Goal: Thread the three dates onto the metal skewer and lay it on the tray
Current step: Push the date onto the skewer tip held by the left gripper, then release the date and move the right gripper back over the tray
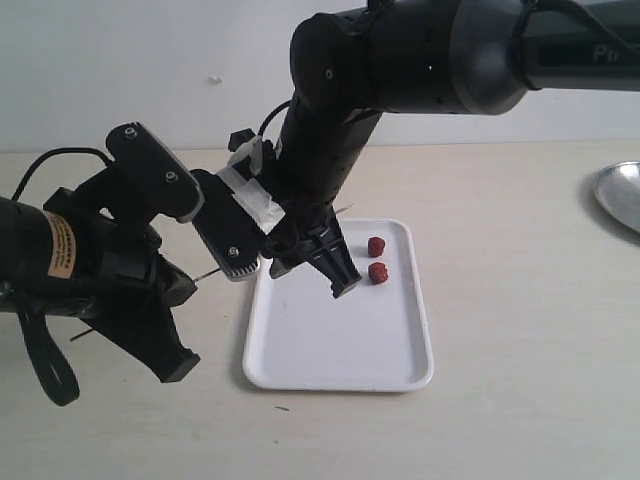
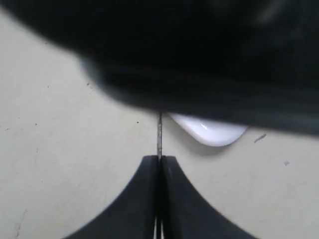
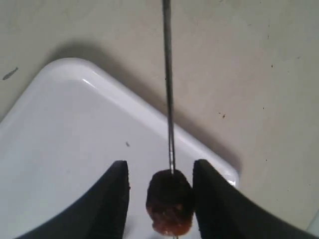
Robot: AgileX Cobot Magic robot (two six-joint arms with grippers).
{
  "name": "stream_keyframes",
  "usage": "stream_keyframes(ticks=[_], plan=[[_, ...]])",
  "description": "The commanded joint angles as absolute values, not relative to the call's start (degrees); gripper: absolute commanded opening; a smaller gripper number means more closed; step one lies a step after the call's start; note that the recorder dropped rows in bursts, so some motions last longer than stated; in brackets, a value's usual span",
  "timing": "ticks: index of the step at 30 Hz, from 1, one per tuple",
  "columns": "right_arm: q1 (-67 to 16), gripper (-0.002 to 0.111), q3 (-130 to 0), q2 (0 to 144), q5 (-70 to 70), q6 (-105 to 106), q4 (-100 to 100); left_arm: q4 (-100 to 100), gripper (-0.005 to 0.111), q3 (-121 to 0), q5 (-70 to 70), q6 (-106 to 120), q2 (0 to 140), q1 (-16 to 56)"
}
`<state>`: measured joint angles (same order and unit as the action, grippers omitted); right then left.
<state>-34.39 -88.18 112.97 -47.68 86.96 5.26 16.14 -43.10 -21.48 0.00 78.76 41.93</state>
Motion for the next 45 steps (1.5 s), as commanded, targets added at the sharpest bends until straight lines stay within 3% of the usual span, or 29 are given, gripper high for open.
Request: stream_keyframes(ticks=[1, 8, 14, 21, 32, 45], plan=[[-34.6, 0.043, -88.4, 112.3, -48.1, 86.7, 5.7, 15.6, 0.0, -43.1, -19.7, -0.7, 78.6, 41.8], [-34.6, 0.043, -88.4, 110.6, -47.9, 84.3, 5.2, 15.6, 0.0, -43.1, -20.1, -0.7, 78.6, 41.8], [-34.6, 0.061, -88.4, 107.7, -47.8, 81.7, 5.1, 15.6, 0.0, -43.1, -18.1, -0.7, 78.6, 41.8], [-34.6, 0.07, -88.4, 106.4, -47.8, 77.0, 3.6, 15.6, 0.0, -43.1, -16.5, -1.5, 78.6, 41.8], [-34.6, 0.072, -88.4, 102.1, -48.3, 62.9, -8.9, 16.0, 0.0, -42.6, -14.4, -3.1, 78.6, 41.5], [-30.2, 0.072, -88.4, 97.7, -52.5, 48.8, -14.7, 15.9, 0.0, -31.8, 8.6, -6.4, 78.6, 33.0]])
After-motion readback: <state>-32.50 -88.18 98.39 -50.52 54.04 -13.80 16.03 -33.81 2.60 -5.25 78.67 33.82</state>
